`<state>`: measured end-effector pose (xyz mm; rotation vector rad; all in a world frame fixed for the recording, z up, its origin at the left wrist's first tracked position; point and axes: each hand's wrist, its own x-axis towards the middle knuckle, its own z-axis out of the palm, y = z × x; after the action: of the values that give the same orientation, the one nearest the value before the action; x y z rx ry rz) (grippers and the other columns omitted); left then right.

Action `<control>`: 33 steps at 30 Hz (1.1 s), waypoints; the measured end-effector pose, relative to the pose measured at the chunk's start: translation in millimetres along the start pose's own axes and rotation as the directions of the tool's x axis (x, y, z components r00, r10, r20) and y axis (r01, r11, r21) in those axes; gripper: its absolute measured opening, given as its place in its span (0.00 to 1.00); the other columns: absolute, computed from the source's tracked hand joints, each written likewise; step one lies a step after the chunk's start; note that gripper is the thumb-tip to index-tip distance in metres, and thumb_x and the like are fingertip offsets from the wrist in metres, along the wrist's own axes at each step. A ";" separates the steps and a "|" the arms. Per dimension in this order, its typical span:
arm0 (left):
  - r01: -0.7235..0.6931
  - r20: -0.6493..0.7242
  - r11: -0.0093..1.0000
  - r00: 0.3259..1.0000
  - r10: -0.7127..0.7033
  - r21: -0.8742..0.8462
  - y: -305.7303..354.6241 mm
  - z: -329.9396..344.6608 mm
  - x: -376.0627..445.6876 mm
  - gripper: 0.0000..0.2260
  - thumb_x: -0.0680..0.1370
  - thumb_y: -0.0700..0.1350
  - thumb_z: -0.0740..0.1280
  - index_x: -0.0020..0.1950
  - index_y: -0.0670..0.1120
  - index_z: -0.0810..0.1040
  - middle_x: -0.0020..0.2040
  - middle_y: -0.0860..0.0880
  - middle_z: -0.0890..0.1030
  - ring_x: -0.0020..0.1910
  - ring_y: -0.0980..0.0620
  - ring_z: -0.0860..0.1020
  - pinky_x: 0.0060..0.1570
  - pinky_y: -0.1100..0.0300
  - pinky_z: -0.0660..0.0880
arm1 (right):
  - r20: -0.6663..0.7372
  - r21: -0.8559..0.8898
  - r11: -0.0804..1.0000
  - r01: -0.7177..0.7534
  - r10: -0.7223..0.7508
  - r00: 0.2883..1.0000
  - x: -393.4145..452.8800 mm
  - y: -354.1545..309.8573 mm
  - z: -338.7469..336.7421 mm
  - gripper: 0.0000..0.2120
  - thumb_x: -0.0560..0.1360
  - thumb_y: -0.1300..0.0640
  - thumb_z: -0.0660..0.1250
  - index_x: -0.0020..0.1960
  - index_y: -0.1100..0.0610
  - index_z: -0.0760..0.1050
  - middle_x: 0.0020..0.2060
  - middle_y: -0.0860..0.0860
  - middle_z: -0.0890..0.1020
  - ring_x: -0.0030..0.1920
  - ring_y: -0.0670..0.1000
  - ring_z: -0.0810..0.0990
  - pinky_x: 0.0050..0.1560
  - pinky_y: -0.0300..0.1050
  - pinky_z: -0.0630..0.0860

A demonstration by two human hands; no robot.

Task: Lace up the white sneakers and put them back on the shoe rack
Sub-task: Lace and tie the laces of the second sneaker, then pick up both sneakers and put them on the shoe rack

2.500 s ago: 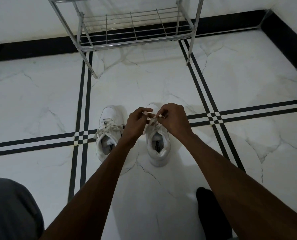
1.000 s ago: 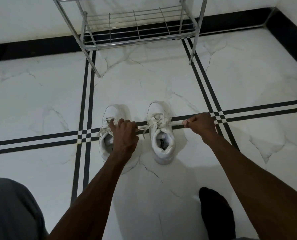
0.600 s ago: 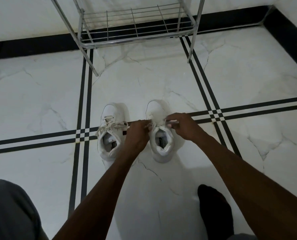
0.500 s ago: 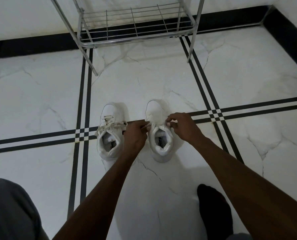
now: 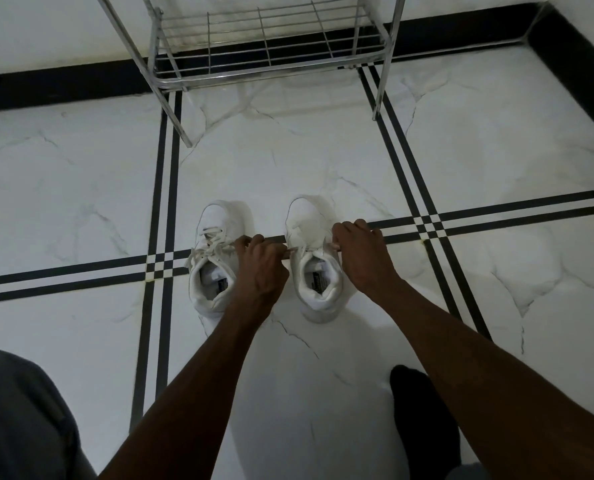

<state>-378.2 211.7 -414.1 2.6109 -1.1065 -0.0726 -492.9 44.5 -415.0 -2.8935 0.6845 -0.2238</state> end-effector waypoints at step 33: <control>0.591 0.295 0.595 0.799 -0.523 -0.546 -98.4 -41.4 -42.8 0.26 0.71 0.46 0.75 0.69 0.47 0.76 0.56 0.50 0.82 0.55 0.47 0.81 0.56 0.45 0.81 | 0.428 0.497 0.809 -0.315 0.087 0.899 32.8 -66.0 4.4 0.14 0.71 0.52 0.73 0.51 0.60 0.78 0.43 0.56 0.86 0.38 0.51 0.82 0.31 0.39 0.74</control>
<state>-333.1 317.3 -406.8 2.2256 -0.1497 -0.6124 -434.6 88.3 -403.3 -2.1857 0.7058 0.1584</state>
